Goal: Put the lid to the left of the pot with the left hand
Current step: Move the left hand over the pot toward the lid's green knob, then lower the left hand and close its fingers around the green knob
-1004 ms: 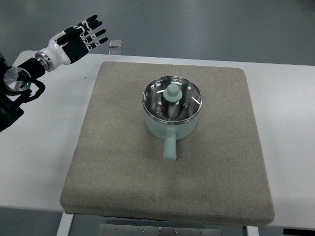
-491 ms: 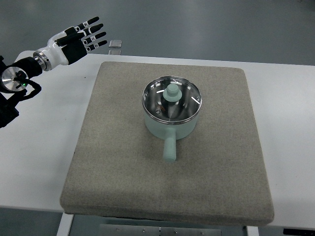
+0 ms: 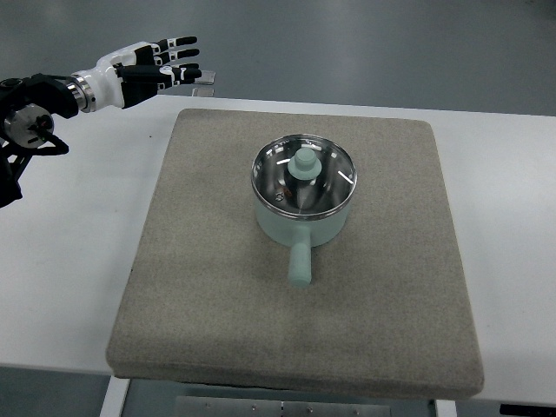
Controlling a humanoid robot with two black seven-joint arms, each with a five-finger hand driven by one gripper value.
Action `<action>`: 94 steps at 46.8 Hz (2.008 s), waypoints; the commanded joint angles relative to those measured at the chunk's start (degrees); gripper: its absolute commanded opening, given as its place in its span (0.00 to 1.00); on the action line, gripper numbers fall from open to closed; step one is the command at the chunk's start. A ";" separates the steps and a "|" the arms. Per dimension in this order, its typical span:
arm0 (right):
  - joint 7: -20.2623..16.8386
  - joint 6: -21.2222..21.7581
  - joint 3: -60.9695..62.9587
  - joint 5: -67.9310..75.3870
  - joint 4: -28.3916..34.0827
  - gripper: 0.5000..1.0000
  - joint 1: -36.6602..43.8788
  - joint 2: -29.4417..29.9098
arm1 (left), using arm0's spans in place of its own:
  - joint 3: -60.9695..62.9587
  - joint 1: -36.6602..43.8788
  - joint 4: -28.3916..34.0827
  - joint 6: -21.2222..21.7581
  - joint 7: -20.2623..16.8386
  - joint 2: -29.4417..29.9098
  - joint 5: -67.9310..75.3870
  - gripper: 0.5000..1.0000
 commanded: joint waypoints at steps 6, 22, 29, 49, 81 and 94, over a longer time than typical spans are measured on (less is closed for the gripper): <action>0.00 0.00 -0.05 0.00 -0.01 0.85 0.00 0.00 | -0.05 -1.81 -7.67 0.00 -0.04 3.11 13.92 0.99; 0.00 0.00 -0.05 0.00 -0.01 0.85 0.00 0.00 | 0.30 -4.18 -19.53 0.18 -2.06 5.65 34.66 0.99; 0.00 0.00 0.04 0.00 -0.01 0.85 0.00 0.00 | 0.30 -4.89 -24.81 0.18 -3.02 6.01 43.63 0.99; 0.00 0.00 0.04 0.00 0.07 0.85 0.00 0.00 | 0.82 -7.26 -36.06 0.18 -3.38 5.92 58.57 0.98; 0.00 0.00 0.04 0.00 0.07 0.85 0.00 0.00 | 15.50 -18.68 -38.97 -0.09 -3.20 0.12 68.86 0.97; 0.00 0.00 0.04 0.00 -0.01 0.85 0.00 0.00 | 15.68 -18.86 -38.09 -0.44 -3.11 -2.52 72.12 0.97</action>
